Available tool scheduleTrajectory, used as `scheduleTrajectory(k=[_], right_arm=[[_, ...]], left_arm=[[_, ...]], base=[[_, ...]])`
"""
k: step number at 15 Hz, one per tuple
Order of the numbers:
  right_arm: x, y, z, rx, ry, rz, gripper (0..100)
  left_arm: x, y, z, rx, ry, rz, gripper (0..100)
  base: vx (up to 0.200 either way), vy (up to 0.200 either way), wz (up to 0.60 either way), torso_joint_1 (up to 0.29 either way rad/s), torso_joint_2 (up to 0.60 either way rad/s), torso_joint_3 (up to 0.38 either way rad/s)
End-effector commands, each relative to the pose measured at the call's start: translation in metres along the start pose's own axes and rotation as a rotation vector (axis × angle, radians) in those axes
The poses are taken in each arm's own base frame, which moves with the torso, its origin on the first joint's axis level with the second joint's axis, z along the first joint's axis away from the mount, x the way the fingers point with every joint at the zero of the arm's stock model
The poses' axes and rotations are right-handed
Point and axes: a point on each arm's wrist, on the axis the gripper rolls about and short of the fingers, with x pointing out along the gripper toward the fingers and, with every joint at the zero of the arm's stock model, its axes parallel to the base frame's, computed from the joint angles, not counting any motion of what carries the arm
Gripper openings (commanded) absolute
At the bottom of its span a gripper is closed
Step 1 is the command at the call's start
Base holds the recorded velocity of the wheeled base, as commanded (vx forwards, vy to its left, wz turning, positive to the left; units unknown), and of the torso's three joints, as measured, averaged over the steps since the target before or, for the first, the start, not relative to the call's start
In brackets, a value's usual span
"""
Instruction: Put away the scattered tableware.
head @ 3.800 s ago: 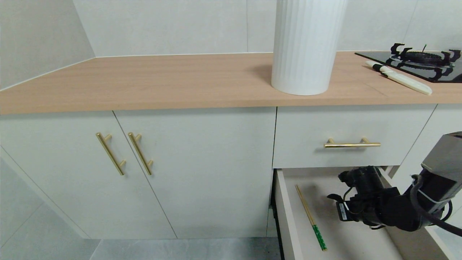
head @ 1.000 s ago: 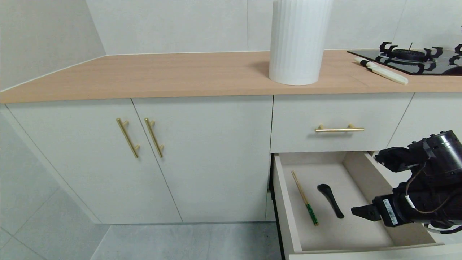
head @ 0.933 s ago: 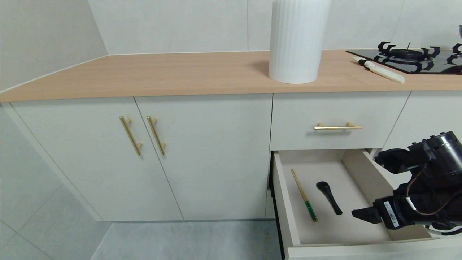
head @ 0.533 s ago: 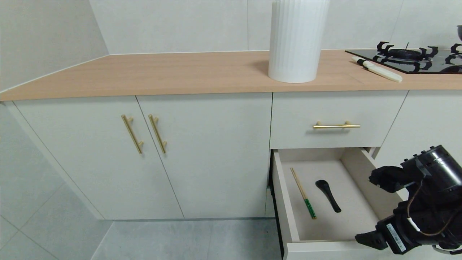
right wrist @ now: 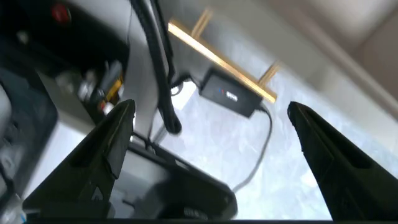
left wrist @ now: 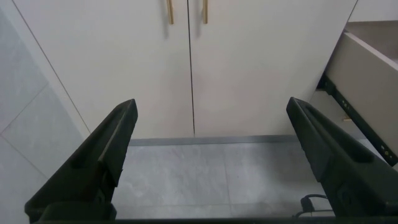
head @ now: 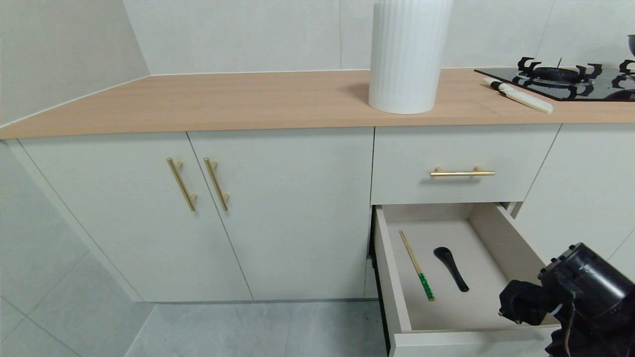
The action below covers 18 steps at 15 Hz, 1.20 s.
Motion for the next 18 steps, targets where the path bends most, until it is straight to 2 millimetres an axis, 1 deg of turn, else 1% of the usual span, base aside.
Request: scheduleTrajectory(k=[1,6,9,10,15,16,18], right_arm=[[0.005,0.002,-0.001,-0.018,0.041,0.007,100],[0.027,0.004,0.007,-0.015,0.139,0.006,100],[0.033,0.001,0.014,0.031,0.153,0.002,100],[0.035,0.0,0.02,0.089,0.151,-0.004,100],[0.04,-0.005,0.044,0.262,0.121,-0.027,100],[0.041,-0.006,0.052,0.323,0.109,-0.042,100],[0.044,-0.008,0.059,0.374,0.098,-0.082,100]], left_arm=[[0.0,0.0,0.0,0.0,0.0,0.0,100],[0.0,0.0,0.0,0.0,0.0,0.0,100],[0.0,0.0,0.0,0.0,0.0,0.0,100],[0.0,0.0,0.0,0.0,0.001,0.0,100],[0.0,0.0,0.0,0.0,0.0,0.0,100],[0.0,0.0,0.0,0.0,0.0,0.0,100],[0.0,0.0,0.0,0.0,0.0,0.0,100]], base=[[0.0,0.0,0.0,0.0,0.0,0.0],[0.0,0.0,0.0,0.0,0.0,0.0],[0.0,0.0,0.0,0.0,0.0,0.0],[0.0,0.0,0.0,0.0,0.0,0.0],[0.0,0.0,0.0,0.0,0.0,0.0],[0.0,0.0,0.0,0.0,0.0,0.0],[0.0,0.0,0.0,0.0,0.0,0.0]])
